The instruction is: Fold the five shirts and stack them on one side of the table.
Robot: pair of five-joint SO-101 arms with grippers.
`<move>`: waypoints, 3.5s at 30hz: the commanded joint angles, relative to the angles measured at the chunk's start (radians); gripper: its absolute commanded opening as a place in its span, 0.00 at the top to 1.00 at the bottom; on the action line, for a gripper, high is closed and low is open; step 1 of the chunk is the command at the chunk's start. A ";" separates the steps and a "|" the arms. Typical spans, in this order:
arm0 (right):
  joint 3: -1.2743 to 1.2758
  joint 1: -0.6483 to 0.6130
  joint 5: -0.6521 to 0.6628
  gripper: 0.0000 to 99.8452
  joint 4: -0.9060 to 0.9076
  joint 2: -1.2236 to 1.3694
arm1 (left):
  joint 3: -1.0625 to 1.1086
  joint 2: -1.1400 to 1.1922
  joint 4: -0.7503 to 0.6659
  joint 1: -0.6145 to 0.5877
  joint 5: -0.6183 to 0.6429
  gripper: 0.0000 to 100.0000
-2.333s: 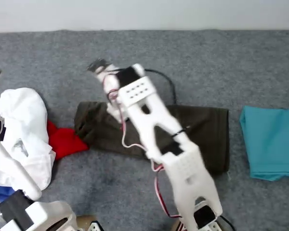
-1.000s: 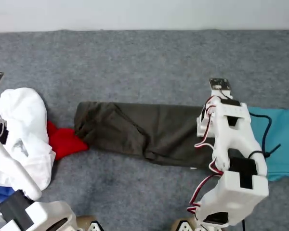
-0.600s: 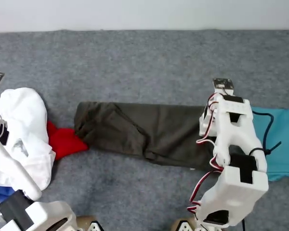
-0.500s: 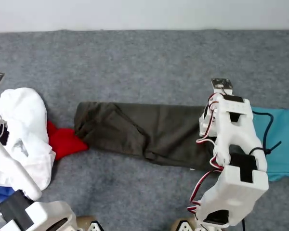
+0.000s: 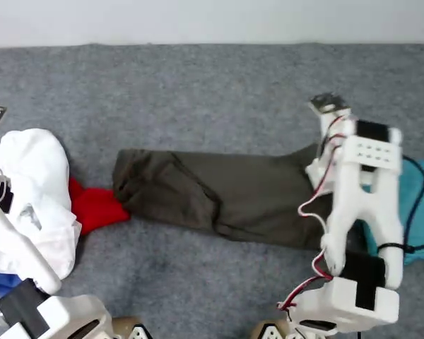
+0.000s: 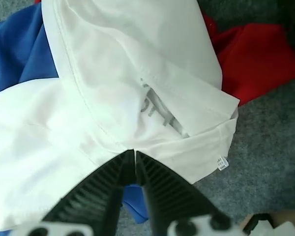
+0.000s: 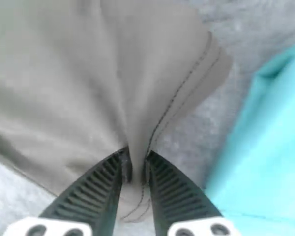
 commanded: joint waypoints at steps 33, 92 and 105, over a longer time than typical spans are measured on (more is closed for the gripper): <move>-0.589 -0.766 -0.201 0.99 0.179 0.278 | -0.012 -0.058 0.009 0.002 -0.003 0.98; -0.781 -1.003 -0.141 0.99 0.289 0.489 | -0.012 -0.057 0.006 0.000 0.002 0.98; -0.781 -0.555 -0.063 0.99 0.286 0.578 | -0.012 -0.057 0.006 0.002 0.002 0.98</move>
